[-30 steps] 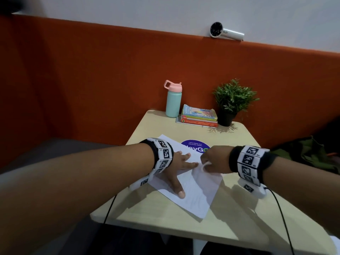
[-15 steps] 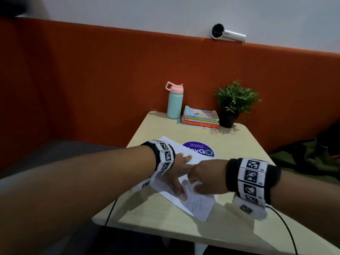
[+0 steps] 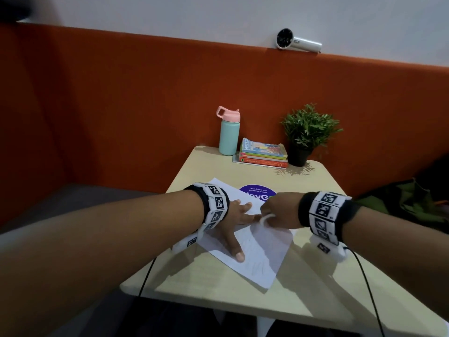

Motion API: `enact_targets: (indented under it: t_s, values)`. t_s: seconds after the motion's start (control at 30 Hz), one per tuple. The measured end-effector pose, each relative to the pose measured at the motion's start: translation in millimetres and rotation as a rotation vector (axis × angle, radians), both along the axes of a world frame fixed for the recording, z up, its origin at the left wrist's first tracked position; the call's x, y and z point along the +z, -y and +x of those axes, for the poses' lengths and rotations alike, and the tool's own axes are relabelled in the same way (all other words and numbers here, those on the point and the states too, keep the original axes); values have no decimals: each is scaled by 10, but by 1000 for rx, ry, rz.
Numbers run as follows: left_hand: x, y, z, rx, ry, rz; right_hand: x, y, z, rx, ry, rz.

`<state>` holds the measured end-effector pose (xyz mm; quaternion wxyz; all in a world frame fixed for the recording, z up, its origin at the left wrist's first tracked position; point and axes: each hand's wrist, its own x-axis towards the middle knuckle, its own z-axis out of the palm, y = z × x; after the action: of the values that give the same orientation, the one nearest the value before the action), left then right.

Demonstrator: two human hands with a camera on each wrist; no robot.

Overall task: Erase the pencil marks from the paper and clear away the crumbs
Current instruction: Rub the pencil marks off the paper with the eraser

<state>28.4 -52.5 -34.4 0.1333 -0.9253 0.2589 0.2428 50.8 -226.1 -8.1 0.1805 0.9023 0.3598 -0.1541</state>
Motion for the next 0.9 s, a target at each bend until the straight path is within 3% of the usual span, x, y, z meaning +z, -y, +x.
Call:
enact_targets:
  t_s: [0.07, 0.2, 0.4, 0.57, 0.73, 0.9]
  values:
    - [-5, -10, 0, 8, -1, 0, -26, -12, -7, 7, 8, 1]
    - [-19, -20, -27, 5, 28, -13, -98, -106, -446, 137, -144, 33]
    - [-30, -8, 24, 4, 8, 23, -41, 27, 27, -21, 19, -1]
    - [-57, -28, 23, 14, 8, 9, -111, 5, -359, 73, -150, 27]
    - [-42, -2, 38, -6, 16, 38, -50, 57, -11, -62, 10, 7]
    - [-80, -37, 49, 4, 13, 17, -117, -24, -374, 18, -136, 1]
